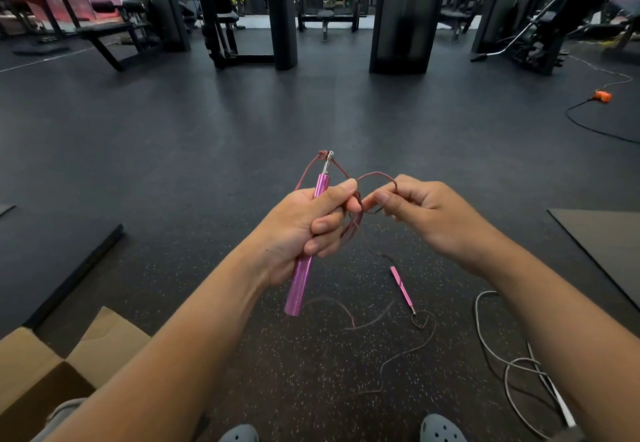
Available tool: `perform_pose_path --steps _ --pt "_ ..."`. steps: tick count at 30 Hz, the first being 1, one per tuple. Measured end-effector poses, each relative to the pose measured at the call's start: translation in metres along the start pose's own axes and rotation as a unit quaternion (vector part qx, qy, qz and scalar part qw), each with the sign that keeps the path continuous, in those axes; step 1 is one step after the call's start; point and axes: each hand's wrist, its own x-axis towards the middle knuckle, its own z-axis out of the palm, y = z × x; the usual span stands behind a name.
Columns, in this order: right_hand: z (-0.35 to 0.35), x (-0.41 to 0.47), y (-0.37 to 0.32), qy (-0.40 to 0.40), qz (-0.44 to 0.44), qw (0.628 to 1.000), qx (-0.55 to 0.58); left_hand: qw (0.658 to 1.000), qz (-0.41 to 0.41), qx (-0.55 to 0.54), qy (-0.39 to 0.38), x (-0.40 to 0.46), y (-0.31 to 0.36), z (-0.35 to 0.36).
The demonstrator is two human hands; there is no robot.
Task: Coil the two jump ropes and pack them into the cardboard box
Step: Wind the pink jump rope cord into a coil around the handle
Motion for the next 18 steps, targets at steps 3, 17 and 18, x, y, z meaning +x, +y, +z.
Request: perform_pose_path --steps 3,17,18 --pt "0.001 0.000 0.001 -0.006 0.038 0.992 0.122 1.000 -0.007 0.006 -0.011 -0.001 0.001 0.000" --pt "0.001 -0.004 -0.019 0.005 0.194 0.845 0.498 0.998 -0.018 -0.047 0.031 -0.002 -0.001 0.005" --pt "0.000 -0.004 -0.019 -0.009 0.197 0.857 0.476 0.998 -0.016 -0.060 0.033 -0.002 -0.001 0.004"
